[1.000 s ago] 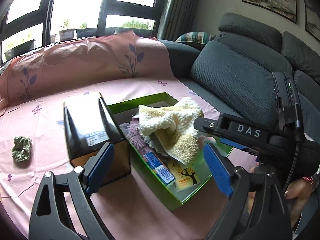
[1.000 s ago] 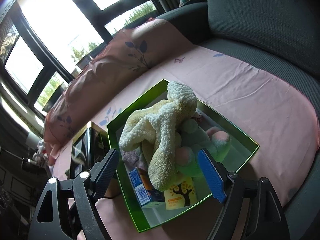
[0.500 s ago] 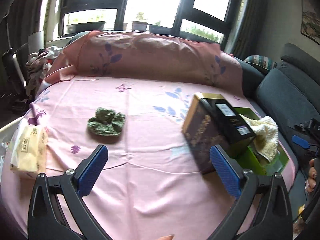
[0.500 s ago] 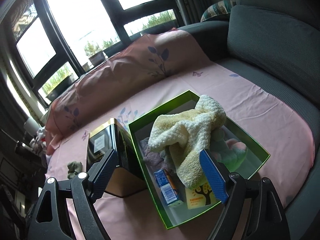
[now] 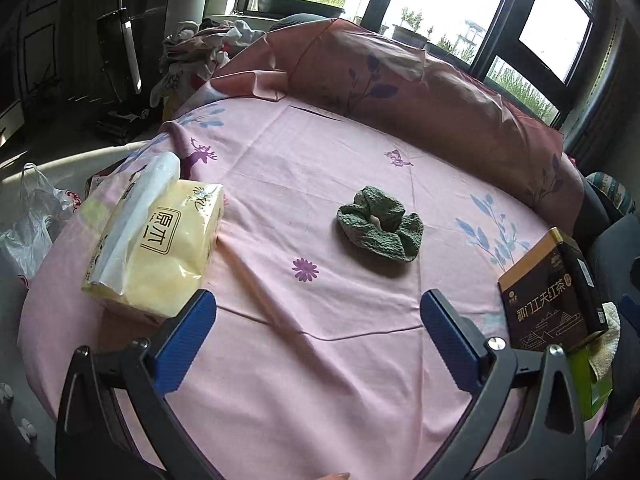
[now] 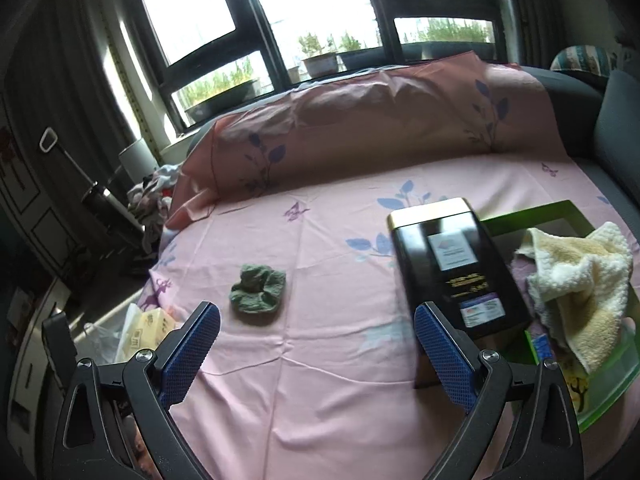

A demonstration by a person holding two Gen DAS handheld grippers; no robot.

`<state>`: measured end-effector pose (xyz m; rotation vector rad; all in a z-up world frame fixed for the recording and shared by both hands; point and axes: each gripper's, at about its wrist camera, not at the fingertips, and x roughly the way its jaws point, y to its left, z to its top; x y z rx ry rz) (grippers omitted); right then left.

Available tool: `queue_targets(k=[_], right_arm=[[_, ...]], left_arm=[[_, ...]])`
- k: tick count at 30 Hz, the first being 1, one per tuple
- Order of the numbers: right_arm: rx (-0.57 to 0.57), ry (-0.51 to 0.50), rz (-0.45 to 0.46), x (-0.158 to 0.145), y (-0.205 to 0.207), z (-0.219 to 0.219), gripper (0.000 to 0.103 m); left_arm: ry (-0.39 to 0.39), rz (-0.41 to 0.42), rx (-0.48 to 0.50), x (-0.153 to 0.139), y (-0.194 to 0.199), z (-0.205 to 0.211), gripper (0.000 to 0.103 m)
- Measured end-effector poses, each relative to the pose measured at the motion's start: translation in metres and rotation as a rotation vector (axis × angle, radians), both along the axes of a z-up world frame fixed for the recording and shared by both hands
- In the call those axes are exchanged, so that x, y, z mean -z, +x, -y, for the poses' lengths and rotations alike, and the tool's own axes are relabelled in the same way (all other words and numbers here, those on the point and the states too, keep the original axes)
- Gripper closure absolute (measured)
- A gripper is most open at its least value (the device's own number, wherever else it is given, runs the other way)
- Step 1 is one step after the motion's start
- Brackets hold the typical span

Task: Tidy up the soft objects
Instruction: 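Move the right gripper back to the green knitted scrunchie, then grasp the green knitted scrunchie with the right gripper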

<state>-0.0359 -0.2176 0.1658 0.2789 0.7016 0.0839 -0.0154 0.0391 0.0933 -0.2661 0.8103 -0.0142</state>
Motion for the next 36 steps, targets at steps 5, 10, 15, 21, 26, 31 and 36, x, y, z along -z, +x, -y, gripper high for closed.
queue_targets(k=[5, 10, 15, 21, 26, 31, 36], right_arm=[[-0.002, 0.029, -0.091, 0.029, 0.065, -0.05, 0.005], [0.031, -0.02, -0.169, 0.069, 0.125, -0.08, 0.007], [0.0, -0.157, -0.27, 0.111, 0.17, -0.104, 0.03], [0.011, -0.217, -0.27, 0.137, 0.173, -0.103, 0.08], [-0.064, -0.149, -0.286, 0.123, 0.147, -0.092, 0.093], [-0.154, -0.101, -0.287, 0.097, 0.096, -0.083, 0.092], [-0.262, -0.05, -0.302, 0.085, 0.037, -0.073, 0.092]], left_arm=[[-0.073, 0.012, 0.04, -0.005, -0.005, -0.009, 0.001], [-0.048, 0.017, -0.008, -0.007, -0.004, -0.018, 0.002], [-0.058, 0.017, -0.023, -0.007, -0.001, -0.027, 0.002], [0.011, 0.002, -0.032, -0.002, 0.002, -0.023, 0.002], [0.016, -0.004, 0.002, -0.001, 0.003, -0.018, 0.002], [-0.066, -0.048, 0.054, 0.003, 0.003, -0.017, 0.002], [-0.127, -0.061, 0.096, 0.003, 0.0, -0.01, 0.003]])
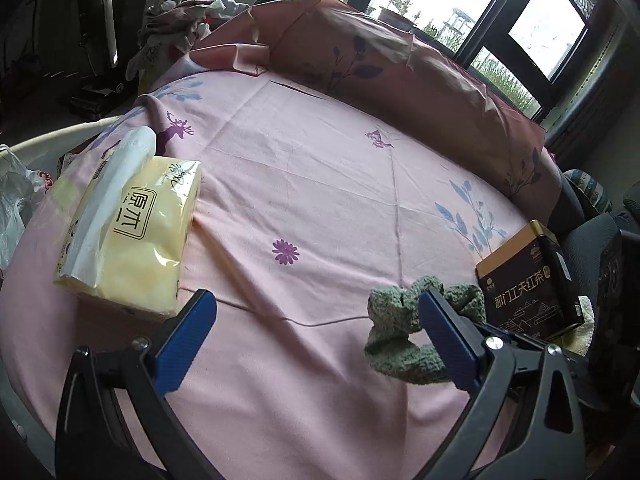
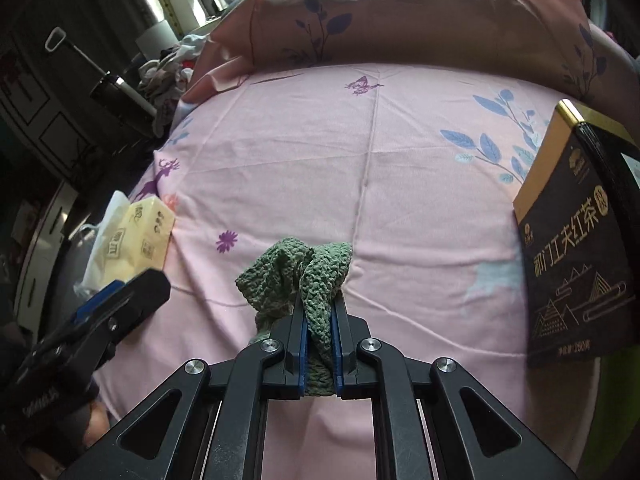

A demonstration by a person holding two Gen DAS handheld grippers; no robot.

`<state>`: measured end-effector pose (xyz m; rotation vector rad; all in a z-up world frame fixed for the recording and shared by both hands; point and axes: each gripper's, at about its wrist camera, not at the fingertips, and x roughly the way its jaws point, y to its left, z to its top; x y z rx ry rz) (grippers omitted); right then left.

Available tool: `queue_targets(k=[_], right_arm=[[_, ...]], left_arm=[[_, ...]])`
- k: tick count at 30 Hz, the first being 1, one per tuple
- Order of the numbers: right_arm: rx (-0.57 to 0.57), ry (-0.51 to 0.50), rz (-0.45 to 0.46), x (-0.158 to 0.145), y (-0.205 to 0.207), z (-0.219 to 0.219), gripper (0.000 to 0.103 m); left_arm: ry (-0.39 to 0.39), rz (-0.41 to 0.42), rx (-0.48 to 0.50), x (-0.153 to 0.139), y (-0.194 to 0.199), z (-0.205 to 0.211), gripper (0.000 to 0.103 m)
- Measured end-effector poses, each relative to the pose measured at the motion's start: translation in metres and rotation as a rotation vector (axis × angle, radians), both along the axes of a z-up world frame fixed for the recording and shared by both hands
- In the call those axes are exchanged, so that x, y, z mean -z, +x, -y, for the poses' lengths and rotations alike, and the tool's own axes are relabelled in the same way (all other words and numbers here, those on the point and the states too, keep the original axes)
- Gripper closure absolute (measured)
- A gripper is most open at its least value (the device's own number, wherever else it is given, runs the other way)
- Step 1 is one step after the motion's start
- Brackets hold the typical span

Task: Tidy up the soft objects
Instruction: 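Grasp the green knitted scrunchie with the right gripper, then lift and carry the scrunchie over the green box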

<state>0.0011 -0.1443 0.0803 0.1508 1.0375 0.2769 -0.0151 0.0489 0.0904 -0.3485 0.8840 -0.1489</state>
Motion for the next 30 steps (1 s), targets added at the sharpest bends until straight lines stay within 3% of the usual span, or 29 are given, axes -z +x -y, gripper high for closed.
queue_targets(k=[5, 8, 10, 12, 13, 16, 19, 23, 27, 30], right_arm=[[0.002, -0.008, 0.01, 0.008, -0.024, 0.012, 0.092], [0.033, -0.044, -0.063, 0.019, -0.018, 0.022, 0.088], [0.054, -0.047, -0.059, 0.019, -0.019, 0.03, 0.07], [0.098, -0.005, -0.015, 0.012, -0.022, 0.043, 0.032], [0.117, 0.03, 0.01, 0.008, -0.024, 0.049, 0.029], [0.127, 0.14, 0.022, 0.001, -0.026, 0.063, 0.029], [0.151, 0.218, -0.037, 0.011, -0.022, 0.07, 0.029], [0.15, 0.268, -0.131, 0.031, -0.016, 0.067, 0.029], [0.151, 0.275, -0.179, 0.046, -0.012, 0.062, 0.029], [0.154, 0.319, -0.22, 0.06, -0.007, 0.059, 0.031]], left_arm=[[-0.024, -0.038, 0.078, 0.003, -0.003, 0.016, 0.015], [-0.014, -0.048, 0.104, 0.005, -0.004, 0.024, 0.02], [-0.006, -0.068, 0.132, 0.009, -0.003, 0.029, 0.024], [0.001, -0.098, 0.159, 0.015, -0.002, 0.034, 0.028], [0.006, -0.112, 0.169, 0.018, -0.001, 0.037, 0.029], [0.014, -0.145, 0.206, 0.025, -0.001, 0.047, 0.034], [0.012, -0.192, 0.283, 0.034, -0.002, 0.065, 0.037], [0.044, -0.23, 0.366, 0.045, -0.007, 0.092, 0.044], [0.055, -0.24, 0.401, 0.053, -0.01, 0.108, 0.055], [0.078, -0.239, 0.402, 0.058, -0.01, 0.115, 0.057]])
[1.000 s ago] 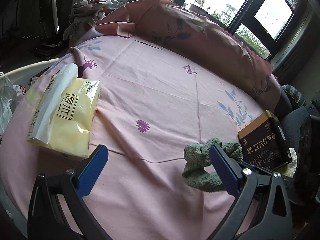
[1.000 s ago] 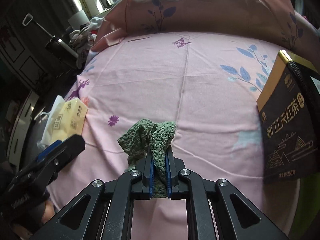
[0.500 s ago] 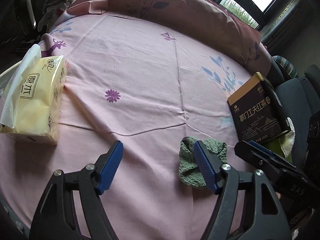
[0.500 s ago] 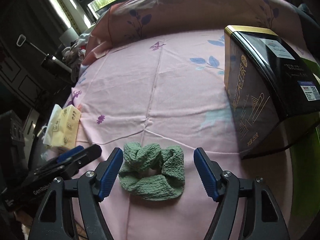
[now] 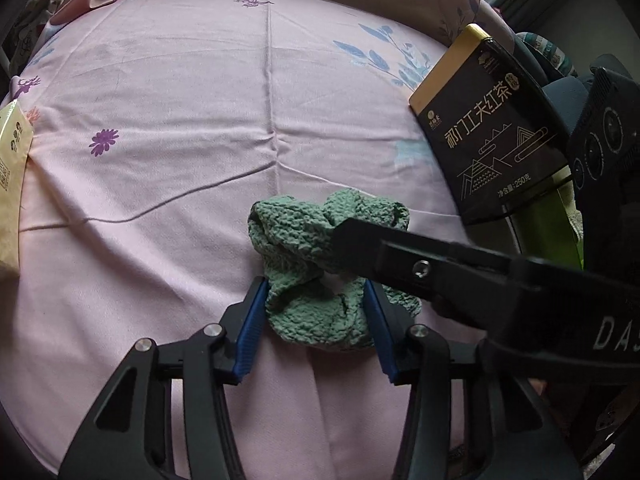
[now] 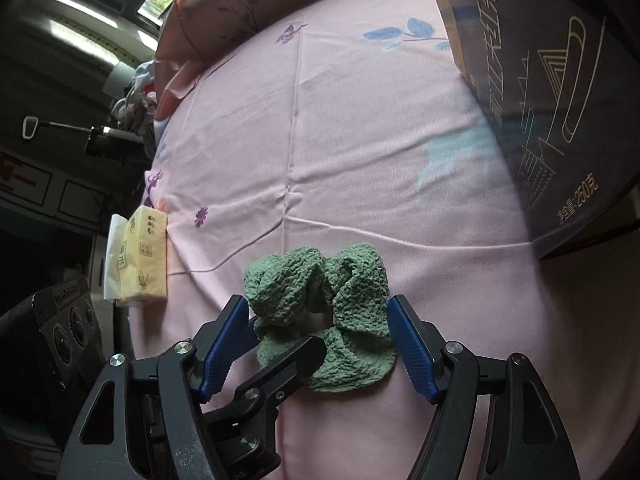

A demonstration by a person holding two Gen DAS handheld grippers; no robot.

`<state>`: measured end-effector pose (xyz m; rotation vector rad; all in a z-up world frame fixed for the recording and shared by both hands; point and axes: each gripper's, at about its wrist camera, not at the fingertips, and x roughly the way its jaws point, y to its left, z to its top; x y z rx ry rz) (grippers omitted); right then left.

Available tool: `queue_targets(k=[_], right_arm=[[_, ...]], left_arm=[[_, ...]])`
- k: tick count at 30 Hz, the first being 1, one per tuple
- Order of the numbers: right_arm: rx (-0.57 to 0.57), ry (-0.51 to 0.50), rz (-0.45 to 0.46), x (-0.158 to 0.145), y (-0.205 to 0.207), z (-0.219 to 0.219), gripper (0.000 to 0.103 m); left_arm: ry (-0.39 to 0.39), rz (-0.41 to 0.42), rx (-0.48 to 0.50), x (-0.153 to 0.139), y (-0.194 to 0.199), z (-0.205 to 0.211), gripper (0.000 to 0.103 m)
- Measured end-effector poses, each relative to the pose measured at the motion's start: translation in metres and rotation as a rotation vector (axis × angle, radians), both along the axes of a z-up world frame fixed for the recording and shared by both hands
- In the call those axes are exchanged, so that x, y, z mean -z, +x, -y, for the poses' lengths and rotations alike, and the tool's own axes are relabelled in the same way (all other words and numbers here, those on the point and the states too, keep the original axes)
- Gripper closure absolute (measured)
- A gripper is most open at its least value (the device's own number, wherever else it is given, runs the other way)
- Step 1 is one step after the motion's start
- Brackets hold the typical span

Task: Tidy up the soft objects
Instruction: 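Lift and carry the scrunchie over the green box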

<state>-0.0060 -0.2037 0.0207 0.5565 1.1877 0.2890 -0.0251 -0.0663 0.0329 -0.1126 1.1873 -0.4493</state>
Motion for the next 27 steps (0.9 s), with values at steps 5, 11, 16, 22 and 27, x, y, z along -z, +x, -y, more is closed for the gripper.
queue_targets(k=[5, 11, 16, 22, 27], right_arm=[[-0.04, 0.04, 0.002, 0.006, 0.003, -0.009, 0.056], [-0.059, 0.027, 0.033, 0.002, 0.001, -0.019, 0.059], [-0.059, 0.055, 0.102, -0.016, -0.006, -0.016, 0.059], [-0.058, 0.012, 0.228, -0.051, -0.021, -0.016, 0.059], [-0.047, -0.025, 0.373, -0.097, -0.043, -0.003, 0.059]], left_arm=[[-0.021, 0.003, 0.0, -0.001, 0.0, 0.002, 0.063], [-0.032, 0.047, 0.004, -0.009, -0.003, 0.0, 0.069], [-0.038, 0.16, 0.009, -0.03, -0.013, -0.001, 0.069], [-0.073, 0.291, 0.008, -0.058, -0.027, 0.0, 0.069], [-0.127, 0.448, 0.019, -0.096, -0.048, 0.009, 0.07]])
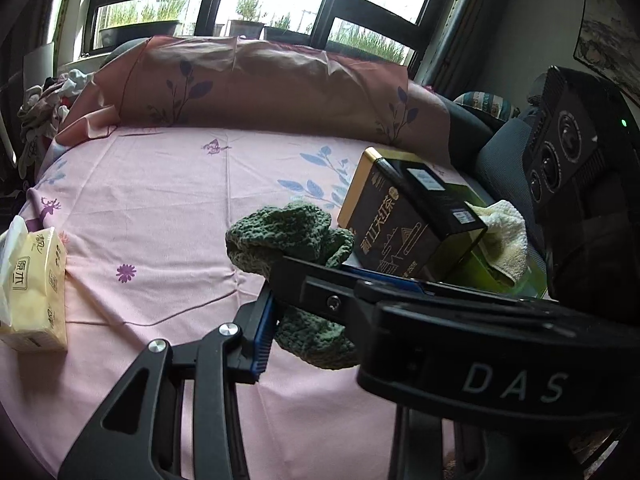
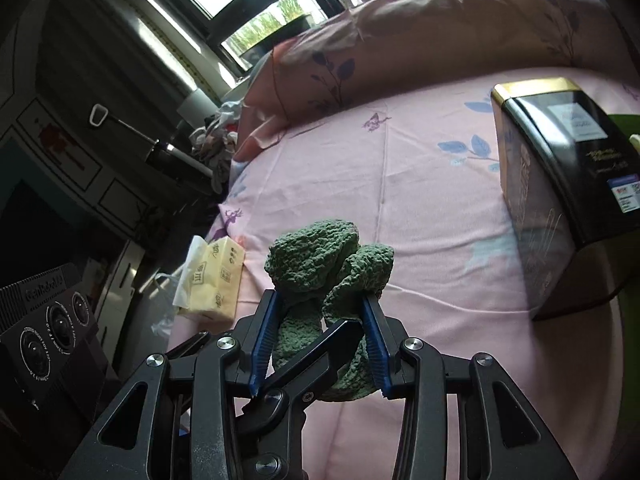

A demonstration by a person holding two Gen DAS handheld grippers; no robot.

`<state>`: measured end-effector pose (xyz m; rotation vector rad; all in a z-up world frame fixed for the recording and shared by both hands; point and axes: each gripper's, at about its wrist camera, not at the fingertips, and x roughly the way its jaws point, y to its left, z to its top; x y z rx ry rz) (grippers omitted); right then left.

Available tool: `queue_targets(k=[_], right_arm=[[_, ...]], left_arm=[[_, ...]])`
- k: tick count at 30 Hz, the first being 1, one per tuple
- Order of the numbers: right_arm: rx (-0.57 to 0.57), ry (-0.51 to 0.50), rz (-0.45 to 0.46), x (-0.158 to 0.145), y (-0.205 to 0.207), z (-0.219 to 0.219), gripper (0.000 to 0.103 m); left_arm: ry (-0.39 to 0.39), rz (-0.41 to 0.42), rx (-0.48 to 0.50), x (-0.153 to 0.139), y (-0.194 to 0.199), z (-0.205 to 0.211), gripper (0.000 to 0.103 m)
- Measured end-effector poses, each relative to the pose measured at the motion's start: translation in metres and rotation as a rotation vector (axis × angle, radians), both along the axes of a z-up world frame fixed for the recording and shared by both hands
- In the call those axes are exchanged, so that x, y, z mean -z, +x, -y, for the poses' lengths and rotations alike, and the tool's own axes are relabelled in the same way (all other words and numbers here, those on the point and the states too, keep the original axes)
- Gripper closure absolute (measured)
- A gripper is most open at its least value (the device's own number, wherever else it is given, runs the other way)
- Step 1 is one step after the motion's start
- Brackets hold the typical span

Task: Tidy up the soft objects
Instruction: 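Lift and carry the scrunchie over the green box, then lower the scrunchie into the box and open the right gripper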

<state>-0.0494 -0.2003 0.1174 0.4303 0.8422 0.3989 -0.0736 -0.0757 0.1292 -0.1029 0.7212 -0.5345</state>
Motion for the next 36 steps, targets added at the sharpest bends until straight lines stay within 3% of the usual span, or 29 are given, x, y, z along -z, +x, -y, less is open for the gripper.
queue_targets(k=[6, 14, 24, 36], right_arm=[[0.094, -0.034, 0.149, -0.044, -0.034, 0.044, 0.059], [0.276, -0.018, 0.241, -0.063, -0.07, 0.129, 0.059], [0.527, 0.028, 0.166, -0.032, -0.094, 0.22, 0.059], [0.62, 0.102, -0.033, 0.024, -0.083, 0.27, 0.059]], left_arm=[[-0.044, 0.156, 0.072, -0.038, -0.024, 0.042, 0.069], [-0.031, 0.235, 0.254, -0.062, -0.04, 0.128, 0.068], [-0.01, 0.122, 0.428, -0.035, -0.037, 0.227, 0.067], [0.093, -0.122, 0.43, 0.019, -0.007, 0.283, 0.065]])
